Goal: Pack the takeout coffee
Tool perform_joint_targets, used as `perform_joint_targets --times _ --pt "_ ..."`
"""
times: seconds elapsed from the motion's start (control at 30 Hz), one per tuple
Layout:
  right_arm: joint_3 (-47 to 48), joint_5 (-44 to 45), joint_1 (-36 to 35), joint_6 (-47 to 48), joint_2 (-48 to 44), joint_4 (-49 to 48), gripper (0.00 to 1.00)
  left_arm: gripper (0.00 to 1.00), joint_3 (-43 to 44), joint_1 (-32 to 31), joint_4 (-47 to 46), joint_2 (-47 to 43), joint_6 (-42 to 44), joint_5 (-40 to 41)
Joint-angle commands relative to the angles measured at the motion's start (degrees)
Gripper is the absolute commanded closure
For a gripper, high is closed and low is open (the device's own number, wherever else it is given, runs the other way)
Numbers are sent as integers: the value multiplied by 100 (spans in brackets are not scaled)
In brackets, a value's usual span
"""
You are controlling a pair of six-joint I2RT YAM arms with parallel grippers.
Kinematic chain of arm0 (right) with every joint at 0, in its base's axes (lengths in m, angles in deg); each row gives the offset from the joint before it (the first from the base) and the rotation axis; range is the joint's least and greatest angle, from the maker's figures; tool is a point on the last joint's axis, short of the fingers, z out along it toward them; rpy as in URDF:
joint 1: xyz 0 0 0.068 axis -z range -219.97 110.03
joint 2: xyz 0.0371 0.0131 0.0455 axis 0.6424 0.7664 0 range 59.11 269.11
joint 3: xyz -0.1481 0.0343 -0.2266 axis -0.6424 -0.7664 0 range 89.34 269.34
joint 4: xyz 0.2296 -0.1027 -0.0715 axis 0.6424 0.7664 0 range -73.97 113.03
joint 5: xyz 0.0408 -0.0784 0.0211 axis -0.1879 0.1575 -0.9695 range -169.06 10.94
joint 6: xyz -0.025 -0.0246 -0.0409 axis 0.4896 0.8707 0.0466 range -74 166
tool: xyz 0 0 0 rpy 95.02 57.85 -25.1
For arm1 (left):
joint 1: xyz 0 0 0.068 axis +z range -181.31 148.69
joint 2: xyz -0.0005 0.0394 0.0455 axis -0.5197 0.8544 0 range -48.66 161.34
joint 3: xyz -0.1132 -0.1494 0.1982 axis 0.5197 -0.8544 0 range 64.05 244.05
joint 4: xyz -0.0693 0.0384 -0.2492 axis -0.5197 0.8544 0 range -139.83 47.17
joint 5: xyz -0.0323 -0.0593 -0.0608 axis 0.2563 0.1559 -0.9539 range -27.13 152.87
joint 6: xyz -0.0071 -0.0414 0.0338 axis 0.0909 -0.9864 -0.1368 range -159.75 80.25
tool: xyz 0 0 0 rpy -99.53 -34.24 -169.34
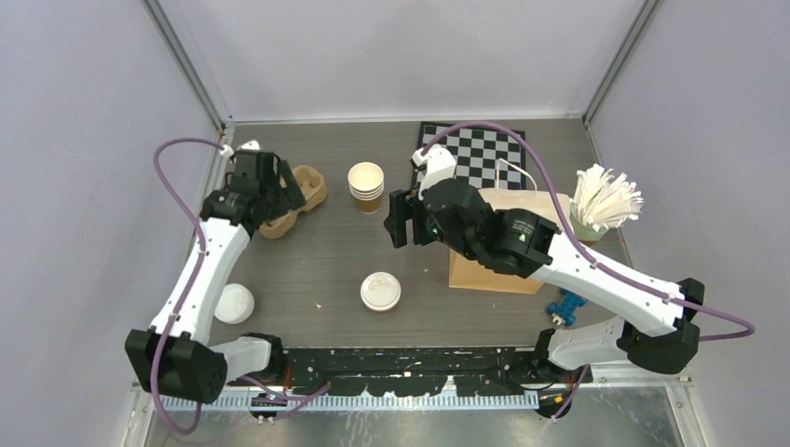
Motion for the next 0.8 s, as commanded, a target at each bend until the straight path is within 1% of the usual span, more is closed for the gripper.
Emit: perform_joint_targets --times 0.0,0.07,0.17,0.27,0.33,0.37,0.43,0.5,0.57,0.63,0.7,0.77 --pt "-370 -957 -5 -351 -389 -925 23 21 801 415 -41 572 -70 399" --pt "-484 -1093 -14 -574 -432 -1026 23 25 1046 584 120 860 -284 390" --pt "-528 -1165 -18 -921 -508 -965 24 31 1249 743 86 1259 -622 217" --pt "-431 -1150 -16 -1068 -636 -715 25 33 1529 833 340 1774 -715 212" --pt "-366 -1101 -18 -1010 -746 -583 25 35 1525 834 358 1954 -677 211" --pt "-374 -1057 -14 -944 -811 -562 25 35 1413 835 235 2048 -538 152" --pt "-418 -939 -18 -835 -923 -529 25 32 1268 851 -107 2175 -57 -95" --pt "-357 -774 -17 -752 -956 -389 25 30 1277 893 -330 2364 649 -562" --pt "-250 -696 -14 -724 -946 -195 25 32 1416 891 -256 2596 1283 -1020" --pt "-188 -694 -13 -724 -941 -93 25 34 1679 891 46 2855 1706 -1096" --pt "-159 -768 -18 -719 -944 -5 25 35 1889 890 218 3027 2047 -1045" --pt "-123 -864 -17 -729 -936 91 25 34 2005 892 180 3121 2488 -1361"
